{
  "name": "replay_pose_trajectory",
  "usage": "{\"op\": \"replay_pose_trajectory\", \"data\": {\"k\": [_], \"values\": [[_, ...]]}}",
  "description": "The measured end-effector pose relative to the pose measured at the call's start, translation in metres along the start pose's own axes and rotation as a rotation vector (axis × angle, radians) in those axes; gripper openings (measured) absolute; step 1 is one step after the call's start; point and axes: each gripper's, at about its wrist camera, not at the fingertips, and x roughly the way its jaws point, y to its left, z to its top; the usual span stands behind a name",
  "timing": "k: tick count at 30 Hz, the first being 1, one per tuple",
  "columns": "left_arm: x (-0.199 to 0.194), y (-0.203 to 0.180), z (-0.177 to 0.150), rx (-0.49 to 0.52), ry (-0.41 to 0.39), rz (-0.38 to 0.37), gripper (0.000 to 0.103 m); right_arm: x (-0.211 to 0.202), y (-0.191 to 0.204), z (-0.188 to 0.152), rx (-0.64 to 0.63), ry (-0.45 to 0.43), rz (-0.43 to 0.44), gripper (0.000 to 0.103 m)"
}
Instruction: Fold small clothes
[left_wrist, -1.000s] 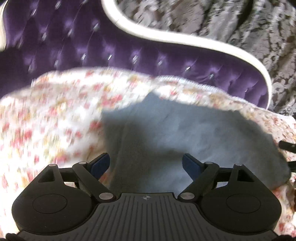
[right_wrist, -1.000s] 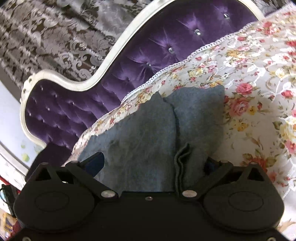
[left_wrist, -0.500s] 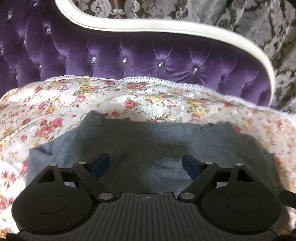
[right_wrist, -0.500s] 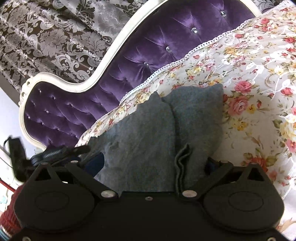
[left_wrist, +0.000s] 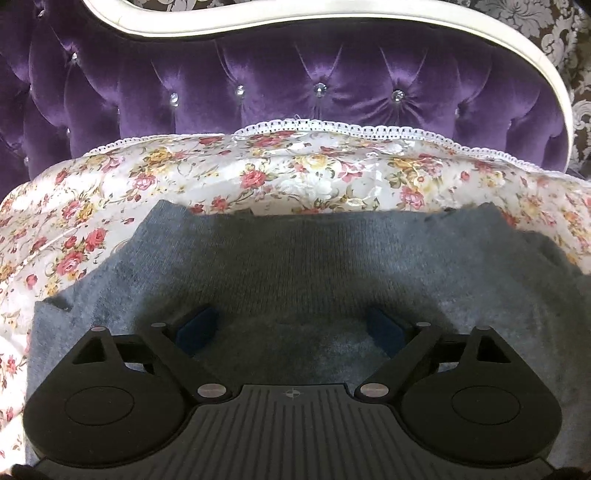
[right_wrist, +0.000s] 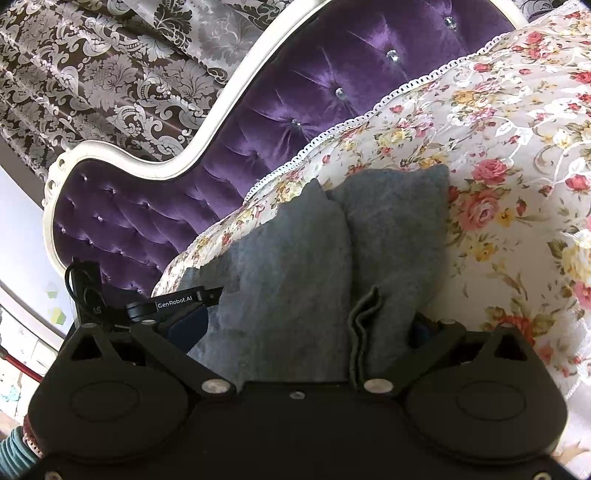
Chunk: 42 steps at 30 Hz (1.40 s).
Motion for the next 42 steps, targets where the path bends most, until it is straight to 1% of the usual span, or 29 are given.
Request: {"op": "replay_pose_trajectory", "data": {"k": [4,7,11,14,16,19,20,23,25,27,29,31,33,37,38,40,41,42], "values": [[-0.020,0.005,-0.003,-0.043,-0.024,-0.047,0.088,0.000,-0.001,0.000,-0.002,0.001,0.009,0.103],[-0.041,0.004,-0.014,-0.025,-0.056,-0.069,0.088,-0.001,-0.001,0.000,0.002,0.005,0.015,0.103],[-0.061,0.004,-0.037,-0.016,-0.061,-0.101,0.088,-0.001,-0.002,0.000,0.003,0.006,0.021,0.103],[-0.067,0.003,-0.053,0.003,-0.052,-0.104,0.090,-0.001,-0.002,0.000,0.006,0.001,0.020,0.103],[-0.060,0.002,-0.062,0.019,-0.010,-0.104,0.090,-0.001,-0.002,0.000,0.004,-0.001,0.017,0.103],[-0.060,-0.005,-0.072,0.066,-0.063,-0.077,0.094,-0.001,-0.001,0.000,0.002,-0.003,0.015,0.103],[-0.059,-0.007,-0.075,0.062,-0.073,-0.070,0.098,-0.001,-0.001,0.000,0.001,-0.004,0.015,0.103],[-0.057,-0.011,-0.078,0.051,-0.089,-0.059,0.102,-0.002,-0.002,0.001,0.010,-0.002,0.023,0.103],[-0.057,-0.009,-0.077,0.052,-0.089,-0.064,0.102,-0.001,-0.002,0.003,0.041,0.004,0.014,0.103],[-0.058,-0.007,-0.074,0.065,-0.074,-0.083,0.102,-0.001,-0.001,0.006,0.110,0.009,-0.008,0.103],[-0.061,-0.005,-0.074,0.062,-0.063,-0.101,0.101,0.000,-0.002,0.009,0.156,0.023,-0.012,0.103],[-0.063,-0.002,-0.075,0.048,-0.059,-0.111,0.100,0.000,-0.004,0.008,0.146,0.028,0.000,0.103],[-0.069,0.003,-0.076,0.031,-0.059,-0.111,0.096,0.000,-0.005,0.006,0.119,0.025,0.020,0.103],[-0.086,0.014,-0.083,0.011,-0.073,-0.089,0.096,0.000,-0.004,0.003,0.064,0.022,0.041,0.103],[-0.091,0.018,-0.085,0.003,-0.077,-0.080,0.096,0.000,-0.003,0.003,0.050,0.021,0.036,0.102],[-0.101,0.030,-0.090,-0.016,-0.089,-0.062,0.096,0.001,-0.001,0.001,0.039,0.012,0.013,0.096],[-0.105,0.037,-0.092,-0.027,-0.091,-0.055,0.096,0.001,0.000,0.001,0.035,0.007,0.003,0.089],[-0.110,0.044,-0.095,-0.040,-0.091,-0.047,0.096,0.001,-0.001,0.000,0.032,0.002,-0.007,0.078]]}}
